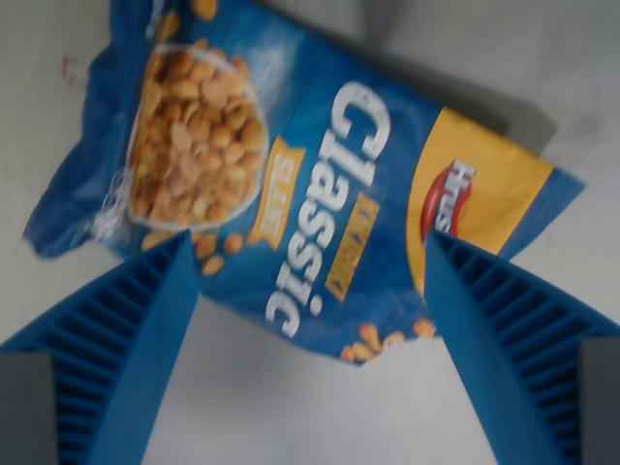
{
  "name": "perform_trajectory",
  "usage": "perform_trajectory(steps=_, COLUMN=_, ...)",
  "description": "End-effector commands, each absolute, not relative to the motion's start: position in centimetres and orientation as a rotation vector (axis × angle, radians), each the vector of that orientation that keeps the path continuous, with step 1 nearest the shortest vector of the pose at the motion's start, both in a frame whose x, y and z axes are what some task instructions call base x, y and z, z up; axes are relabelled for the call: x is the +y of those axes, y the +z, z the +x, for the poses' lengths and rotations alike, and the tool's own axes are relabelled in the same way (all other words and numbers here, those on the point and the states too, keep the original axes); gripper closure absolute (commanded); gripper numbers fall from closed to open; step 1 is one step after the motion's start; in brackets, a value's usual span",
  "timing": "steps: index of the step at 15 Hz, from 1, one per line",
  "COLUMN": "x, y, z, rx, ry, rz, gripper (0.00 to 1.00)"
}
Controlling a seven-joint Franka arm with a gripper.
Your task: Move above the blue bag
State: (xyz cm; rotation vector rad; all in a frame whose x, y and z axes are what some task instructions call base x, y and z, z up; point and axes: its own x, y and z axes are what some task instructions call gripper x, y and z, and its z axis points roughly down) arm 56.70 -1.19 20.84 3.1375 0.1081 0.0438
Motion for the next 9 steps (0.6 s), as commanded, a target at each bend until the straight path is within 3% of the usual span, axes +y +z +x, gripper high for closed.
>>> perform_trajectory(steps=1, x=-1.6, y=20.6, z=57.9, rx=0.039, ry=0.045, rz=3.114, gripper=0.0)
perform_trajectory(steps=9, x=-2.0, y=20.0, z=59.0, rx=0.041, ry=0.034, rz=3.121, gripper=0.0)
